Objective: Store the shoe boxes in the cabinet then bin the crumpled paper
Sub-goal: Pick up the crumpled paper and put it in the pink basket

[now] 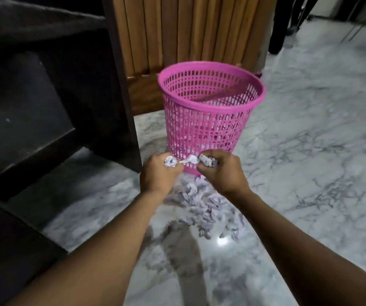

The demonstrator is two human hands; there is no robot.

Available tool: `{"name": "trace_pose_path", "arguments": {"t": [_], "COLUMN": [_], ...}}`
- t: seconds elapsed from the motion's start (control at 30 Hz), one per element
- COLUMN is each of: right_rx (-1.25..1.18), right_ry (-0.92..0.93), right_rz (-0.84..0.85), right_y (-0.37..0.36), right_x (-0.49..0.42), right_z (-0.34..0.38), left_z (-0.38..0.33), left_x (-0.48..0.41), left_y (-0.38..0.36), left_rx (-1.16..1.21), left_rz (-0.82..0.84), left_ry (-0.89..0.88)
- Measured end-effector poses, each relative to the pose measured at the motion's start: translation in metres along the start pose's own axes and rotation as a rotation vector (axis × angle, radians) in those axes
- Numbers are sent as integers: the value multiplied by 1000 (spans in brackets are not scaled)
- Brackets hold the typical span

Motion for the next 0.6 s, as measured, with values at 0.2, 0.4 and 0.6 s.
{"name": "trace_pose_path", "arguments": {"t": [0.2, 0.4, 0.6], "right_rx": [243, 254, 281], "right_ry": [147, 41, -20], "right_rz": [-114, -104, -28], "right_y": [103, 135, 118], "right_x": [-121, -196, -244], "right_z": [95, 73, 0], "left_z": [-141, -193, -163], "left_x": [-90, -159, -209], "left_y": [16, -10, -78], "left_rx": [256, 318, 204], "left_rz": [0, -65, -145], "left_ry": [-219, -241, -90]}}
Point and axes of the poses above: each hand's wrist, its own x-axis away from the middle knuckle, its own y-axis out of the back of the hand, z = x × y, the point moved 5 cm from there along -x, towards the middle knuckle, and after that the axes turned 11 degrees about x, right-handed, at the moved point
